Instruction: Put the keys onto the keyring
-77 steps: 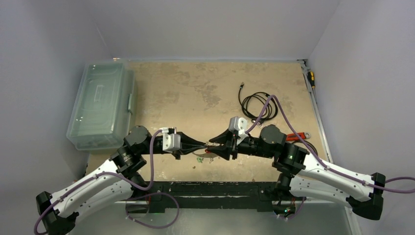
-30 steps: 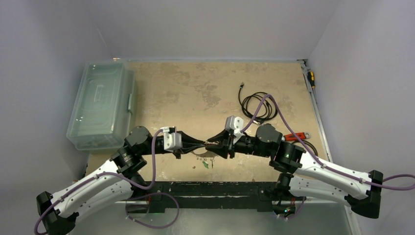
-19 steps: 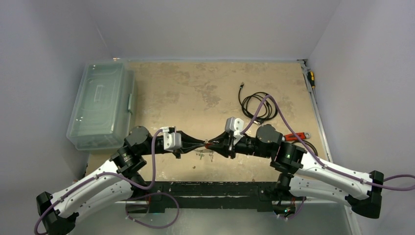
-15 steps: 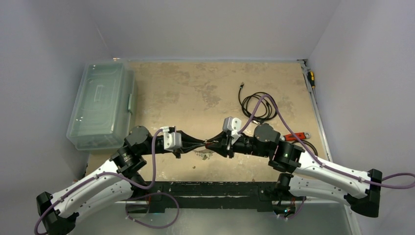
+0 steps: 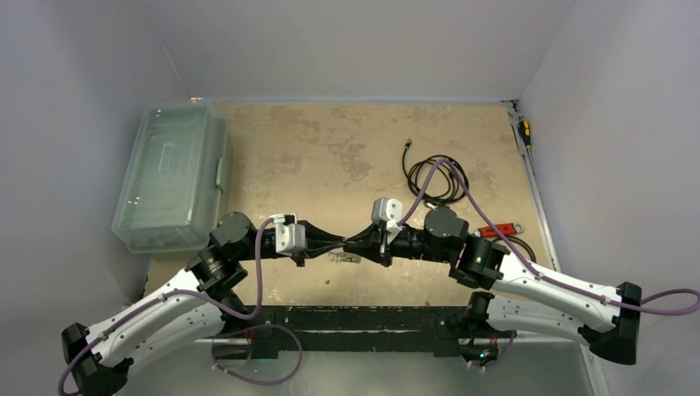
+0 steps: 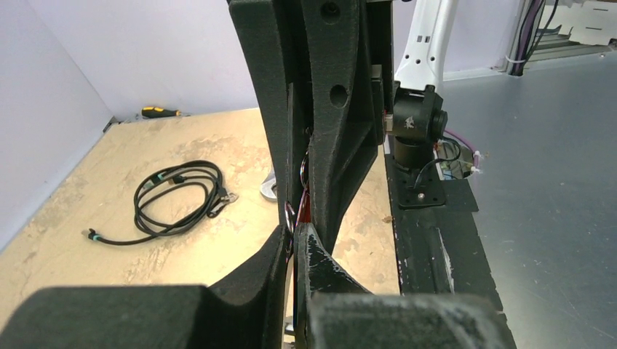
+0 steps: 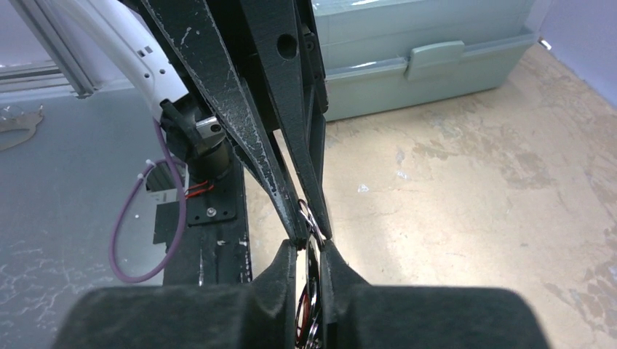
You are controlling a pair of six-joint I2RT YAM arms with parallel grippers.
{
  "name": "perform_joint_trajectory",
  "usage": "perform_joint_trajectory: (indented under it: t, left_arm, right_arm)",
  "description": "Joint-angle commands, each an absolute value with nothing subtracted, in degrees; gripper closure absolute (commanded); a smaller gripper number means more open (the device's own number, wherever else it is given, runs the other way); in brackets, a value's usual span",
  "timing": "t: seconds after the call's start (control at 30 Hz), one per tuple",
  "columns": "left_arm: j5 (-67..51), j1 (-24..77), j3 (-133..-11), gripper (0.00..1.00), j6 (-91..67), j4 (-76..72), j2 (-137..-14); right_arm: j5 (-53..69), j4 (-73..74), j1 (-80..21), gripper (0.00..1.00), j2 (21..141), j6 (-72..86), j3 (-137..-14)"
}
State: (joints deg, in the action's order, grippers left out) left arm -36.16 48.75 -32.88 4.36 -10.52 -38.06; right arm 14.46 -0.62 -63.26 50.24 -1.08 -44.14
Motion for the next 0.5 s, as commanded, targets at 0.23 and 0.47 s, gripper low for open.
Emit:
perform_joint_trajectory:
  t: [0.23,0.47]
  left_arm:
    - [-38.1,49.2,-36.2,0.48,8.1,-6.9,-37.9]
    - [-35.1,49.1,-46.3,0.42,12.5,9.9,-39.0]
  right_arm:
    - [13.1,1.1,-63.3,1.00,47.9,-6.9,-47.4]
    - [9.2,11.4,-63.3,1.00,48.3,-11.2,-51.5]
